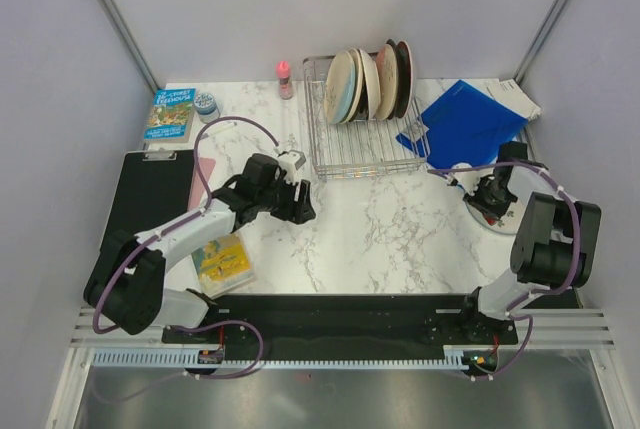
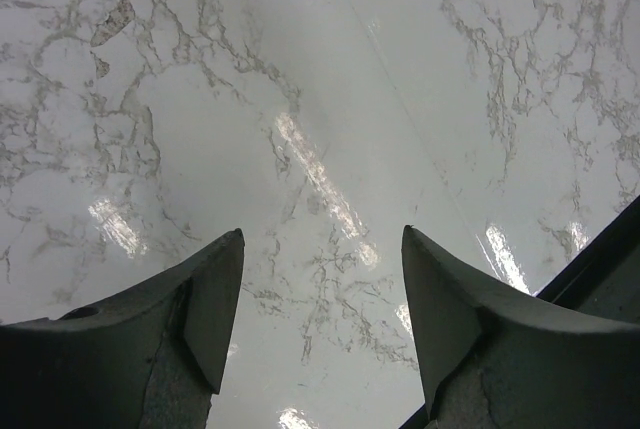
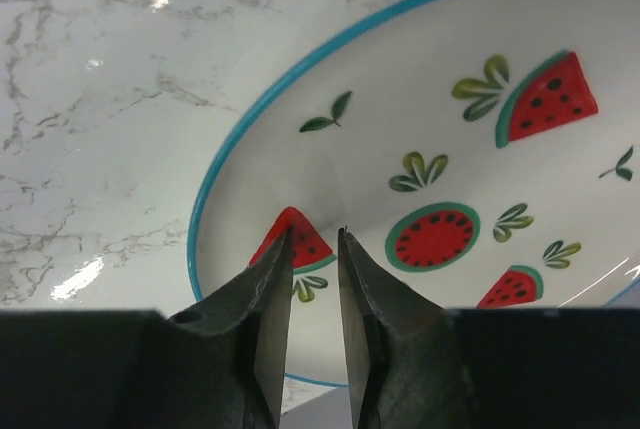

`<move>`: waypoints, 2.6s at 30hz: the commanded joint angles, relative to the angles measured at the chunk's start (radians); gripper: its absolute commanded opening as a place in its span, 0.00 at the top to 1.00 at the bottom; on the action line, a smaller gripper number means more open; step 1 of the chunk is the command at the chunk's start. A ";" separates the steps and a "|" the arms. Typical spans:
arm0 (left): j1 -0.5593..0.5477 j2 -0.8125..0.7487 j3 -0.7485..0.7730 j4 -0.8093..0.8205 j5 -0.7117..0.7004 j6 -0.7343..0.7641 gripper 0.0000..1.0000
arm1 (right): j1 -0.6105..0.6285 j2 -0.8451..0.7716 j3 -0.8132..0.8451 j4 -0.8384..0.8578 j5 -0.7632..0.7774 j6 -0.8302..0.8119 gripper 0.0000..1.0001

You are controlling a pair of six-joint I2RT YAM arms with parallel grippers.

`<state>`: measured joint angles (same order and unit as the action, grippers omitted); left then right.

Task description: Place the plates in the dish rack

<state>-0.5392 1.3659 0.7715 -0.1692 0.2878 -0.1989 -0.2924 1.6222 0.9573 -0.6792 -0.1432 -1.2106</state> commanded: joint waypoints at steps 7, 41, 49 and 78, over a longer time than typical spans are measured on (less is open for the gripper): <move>0.022 0.001 0.020 0.036 0.001 -0.045 0.29 | 0.314 -0.039 -0.074 -0.232 -0.101 -0.049 0.64; 0.173 -0.166 -0.167 0.028 0.096 -0.244 0.23 | 1.056 0.312 0.468 -0.020 -0.351 0.504 0.62; 0.159 -0.030 -0.156 0.085 0.172 -0.393 0.23 | 0.956 0.116 0.347 0.127 -0.297 0.853 0.48; -0.077 0.377 -0.013 0.266 0.261 -0.534 0.98 | 0.343 -0.154 -0.290 0.288 -0.596 1.465 0.36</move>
<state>-0.6193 1.7561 0.8028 0.0345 0.5053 -0.7341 0.0498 1.4380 0.7078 -0.4767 -0.6216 0.2218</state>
